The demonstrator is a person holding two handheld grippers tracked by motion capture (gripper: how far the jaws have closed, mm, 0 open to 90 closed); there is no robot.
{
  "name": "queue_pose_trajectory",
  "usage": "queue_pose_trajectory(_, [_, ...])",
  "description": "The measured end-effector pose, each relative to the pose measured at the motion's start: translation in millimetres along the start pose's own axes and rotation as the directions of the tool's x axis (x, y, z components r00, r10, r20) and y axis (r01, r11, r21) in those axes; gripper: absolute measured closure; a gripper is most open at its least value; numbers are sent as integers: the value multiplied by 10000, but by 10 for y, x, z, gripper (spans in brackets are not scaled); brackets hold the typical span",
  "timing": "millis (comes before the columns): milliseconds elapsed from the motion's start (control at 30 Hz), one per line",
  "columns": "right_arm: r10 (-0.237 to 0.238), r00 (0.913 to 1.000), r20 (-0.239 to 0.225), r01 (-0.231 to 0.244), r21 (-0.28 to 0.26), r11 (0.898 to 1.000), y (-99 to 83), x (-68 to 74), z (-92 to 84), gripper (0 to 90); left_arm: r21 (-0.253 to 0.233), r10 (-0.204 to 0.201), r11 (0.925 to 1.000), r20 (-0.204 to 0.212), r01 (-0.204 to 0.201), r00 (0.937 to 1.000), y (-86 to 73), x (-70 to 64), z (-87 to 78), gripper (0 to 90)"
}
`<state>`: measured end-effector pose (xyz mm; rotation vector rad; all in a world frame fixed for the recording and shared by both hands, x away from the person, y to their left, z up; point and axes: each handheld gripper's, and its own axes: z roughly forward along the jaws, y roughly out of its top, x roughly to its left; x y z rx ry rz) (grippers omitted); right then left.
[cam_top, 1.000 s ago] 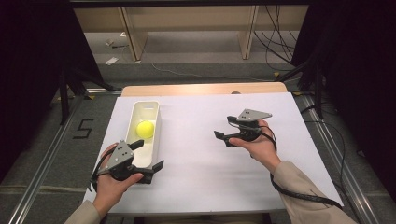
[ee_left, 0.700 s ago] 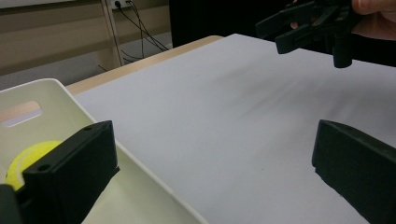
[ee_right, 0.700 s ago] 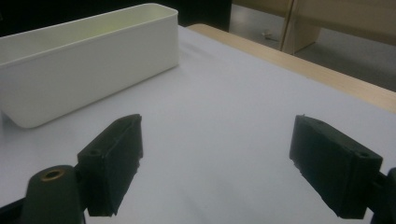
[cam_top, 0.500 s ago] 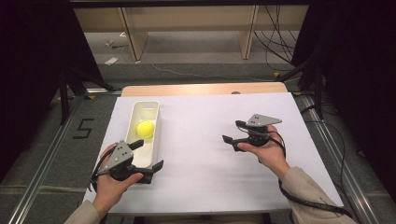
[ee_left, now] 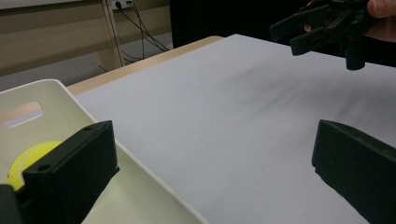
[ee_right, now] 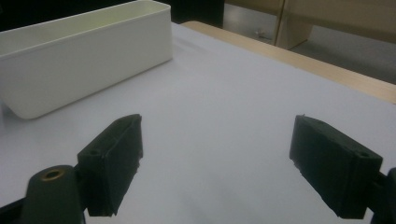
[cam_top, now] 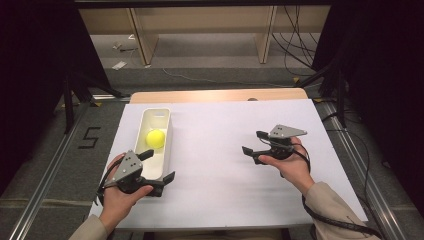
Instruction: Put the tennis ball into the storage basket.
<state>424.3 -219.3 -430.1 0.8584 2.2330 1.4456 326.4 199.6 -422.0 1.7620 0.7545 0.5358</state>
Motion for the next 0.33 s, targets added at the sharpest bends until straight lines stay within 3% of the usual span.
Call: queue_pose_trajectory(333, [13,10000,-81,-13,-90,10000,-3,11,2,185,-7,-12,10000,8,12,10000,6,4,12,0])
